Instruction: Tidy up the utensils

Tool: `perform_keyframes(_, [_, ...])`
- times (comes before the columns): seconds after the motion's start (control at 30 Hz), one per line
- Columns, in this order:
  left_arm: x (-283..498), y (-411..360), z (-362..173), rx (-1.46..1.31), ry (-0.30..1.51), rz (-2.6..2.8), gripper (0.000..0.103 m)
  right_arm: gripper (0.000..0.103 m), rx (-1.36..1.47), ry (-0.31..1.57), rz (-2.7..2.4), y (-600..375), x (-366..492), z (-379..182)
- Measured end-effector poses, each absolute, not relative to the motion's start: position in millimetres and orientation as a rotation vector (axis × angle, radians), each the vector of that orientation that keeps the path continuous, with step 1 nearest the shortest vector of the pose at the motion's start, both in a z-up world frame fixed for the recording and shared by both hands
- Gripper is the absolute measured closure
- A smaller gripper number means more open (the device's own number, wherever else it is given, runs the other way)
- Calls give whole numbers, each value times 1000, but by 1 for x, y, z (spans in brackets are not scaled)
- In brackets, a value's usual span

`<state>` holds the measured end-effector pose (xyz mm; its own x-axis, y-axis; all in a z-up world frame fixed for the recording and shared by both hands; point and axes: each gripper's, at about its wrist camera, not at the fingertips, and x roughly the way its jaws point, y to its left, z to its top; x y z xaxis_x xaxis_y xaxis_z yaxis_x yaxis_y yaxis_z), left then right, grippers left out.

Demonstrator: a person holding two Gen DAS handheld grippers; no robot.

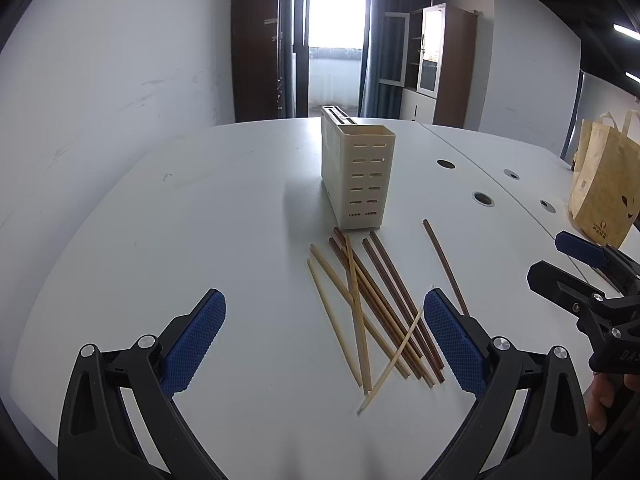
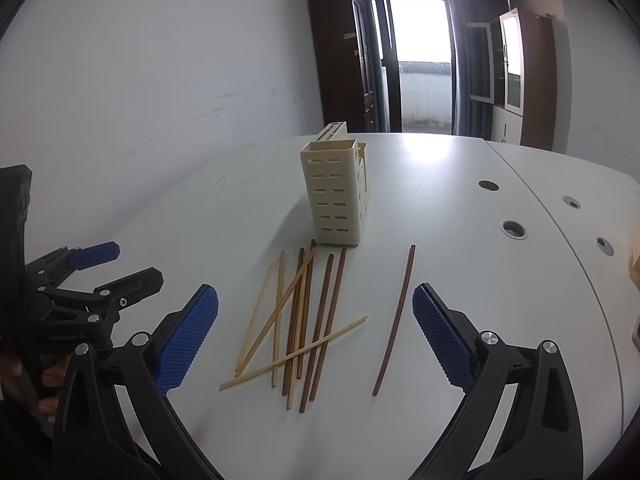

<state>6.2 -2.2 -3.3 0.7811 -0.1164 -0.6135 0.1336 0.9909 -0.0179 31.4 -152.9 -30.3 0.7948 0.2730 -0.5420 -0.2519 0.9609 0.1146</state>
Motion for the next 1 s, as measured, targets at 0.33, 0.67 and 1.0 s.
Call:
perform_keyframes(0.33, [8,-2,-5,29,668,-139,6,4,41,594,284,-153,32,-32])
perform_keyframes(0.67, [18,-3,-13,25,704,-143,6,4,66,623,274,-159,42,-39])
perform_keyframes(1.0, [73,-13,-58,39,834,-168,6,5,235,768,282,-181,75,-89])
